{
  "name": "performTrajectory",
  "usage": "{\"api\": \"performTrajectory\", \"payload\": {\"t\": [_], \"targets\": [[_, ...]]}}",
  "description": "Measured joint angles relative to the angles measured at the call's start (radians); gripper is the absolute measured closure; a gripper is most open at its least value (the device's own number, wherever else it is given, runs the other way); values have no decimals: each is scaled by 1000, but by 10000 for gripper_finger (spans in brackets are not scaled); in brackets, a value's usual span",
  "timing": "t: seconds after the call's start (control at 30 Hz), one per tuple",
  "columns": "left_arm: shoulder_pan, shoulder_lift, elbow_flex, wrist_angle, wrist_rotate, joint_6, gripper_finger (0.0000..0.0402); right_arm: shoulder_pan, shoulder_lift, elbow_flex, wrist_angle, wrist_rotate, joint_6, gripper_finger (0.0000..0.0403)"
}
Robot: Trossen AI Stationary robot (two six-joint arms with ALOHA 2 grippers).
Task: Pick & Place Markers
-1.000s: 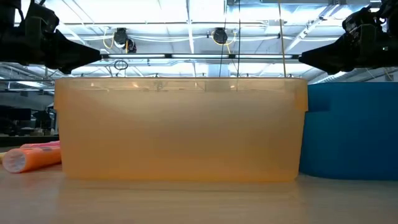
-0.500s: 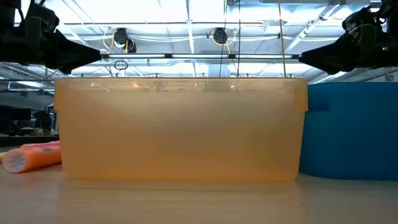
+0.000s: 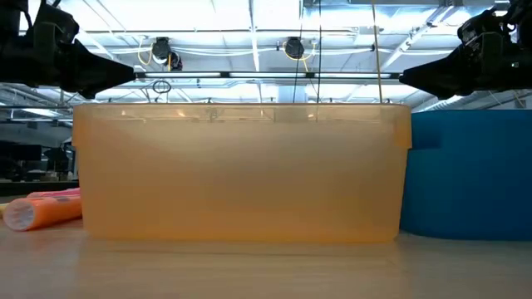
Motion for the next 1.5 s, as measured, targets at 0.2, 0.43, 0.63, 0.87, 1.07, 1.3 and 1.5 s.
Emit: {"api": "performTrajectory", "payload": {"t": [0.2, 0.43, 0.63, 0.87, 1.07, 1.3, 1.5], "targets": [[0, 0, 0, 4, 0, 3, 270, 0, 0, 0, 0, 0, 0, 248], [0, 0, 0, 116, 1, -10, 270, 0, 0, 0, 0, 0, 0, 248], [0, 0, 0, 97, 1, -130, 270, 0, 0, 0, 0, 0, 0, 248], [0, 0, 0, -14, 56, -157, 270, 0, 0, 0, 0, 0, 0, 248], [0, 10, 2, -19, 54, -254, 270, 0, 0, 0, 0, 0, 0, 248], [47, 158, 140, -259, 9, -492, 254, 0, 0, 0, 0, 0, 0, 248], [92, 442, 354, -407, 1, -515, 190, 0, 0, 0, 0, 0, 0, 248]]}}
